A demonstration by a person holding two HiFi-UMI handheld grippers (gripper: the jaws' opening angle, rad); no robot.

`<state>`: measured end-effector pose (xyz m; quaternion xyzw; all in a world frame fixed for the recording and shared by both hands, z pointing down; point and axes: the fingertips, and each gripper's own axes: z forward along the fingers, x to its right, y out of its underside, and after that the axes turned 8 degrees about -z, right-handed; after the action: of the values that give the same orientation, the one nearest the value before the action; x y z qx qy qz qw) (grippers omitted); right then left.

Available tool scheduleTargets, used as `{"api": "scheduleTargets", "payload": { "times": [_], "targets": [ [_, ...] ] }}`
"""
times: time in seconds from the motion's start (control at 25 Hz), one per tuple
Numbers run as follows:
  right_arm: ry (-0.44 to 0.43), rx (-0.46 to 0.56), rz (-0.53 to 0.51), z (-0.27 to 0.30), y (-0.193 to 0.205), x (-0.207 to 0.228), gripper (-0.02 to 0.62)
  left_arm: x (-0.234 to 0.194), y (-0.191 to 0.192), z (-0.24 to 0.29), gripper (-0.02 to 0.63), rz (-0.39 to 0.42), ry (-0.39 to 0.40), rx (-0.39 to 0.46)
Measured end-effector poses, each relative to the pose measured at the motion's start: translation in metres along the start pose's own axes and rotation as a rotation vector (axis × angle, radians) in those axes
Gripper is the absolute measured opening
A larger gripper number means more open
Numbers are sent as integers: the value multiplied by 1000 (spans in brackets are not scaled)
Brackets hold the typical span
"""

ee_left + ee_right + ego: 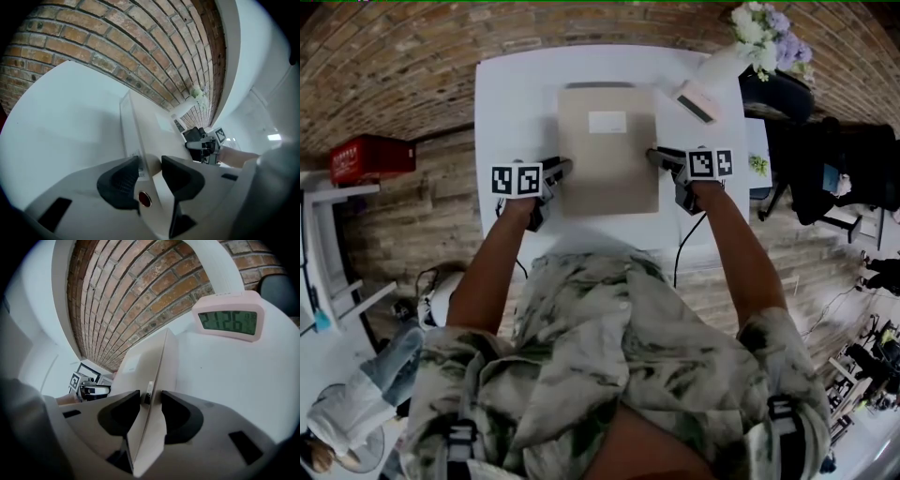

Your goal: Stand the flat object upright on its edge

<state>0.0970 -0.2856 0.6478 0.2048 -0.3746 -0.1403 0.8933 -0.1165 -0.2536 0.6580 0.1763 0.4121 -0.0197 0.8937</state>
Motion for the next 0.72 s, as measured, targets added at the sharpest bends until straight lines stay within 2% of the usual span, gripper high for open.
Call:
{"api": "scheduleTargets", "payload": {
  "times": [0.16, 0.44, 0.72],
  "targets": [
    [7, -14, -21, -3, -1, -4, 158, 4, -1, -3, 163, 24, -8, 2],
    [0, 23, -74, -18, -16, -18, 153, 19, -12, -16, 160, 72, -6, 31],
    [16, 75, -193, -37, -41, -34, 150, 40, -32, -30, 158, 150, -11, 76]
  ]
}}
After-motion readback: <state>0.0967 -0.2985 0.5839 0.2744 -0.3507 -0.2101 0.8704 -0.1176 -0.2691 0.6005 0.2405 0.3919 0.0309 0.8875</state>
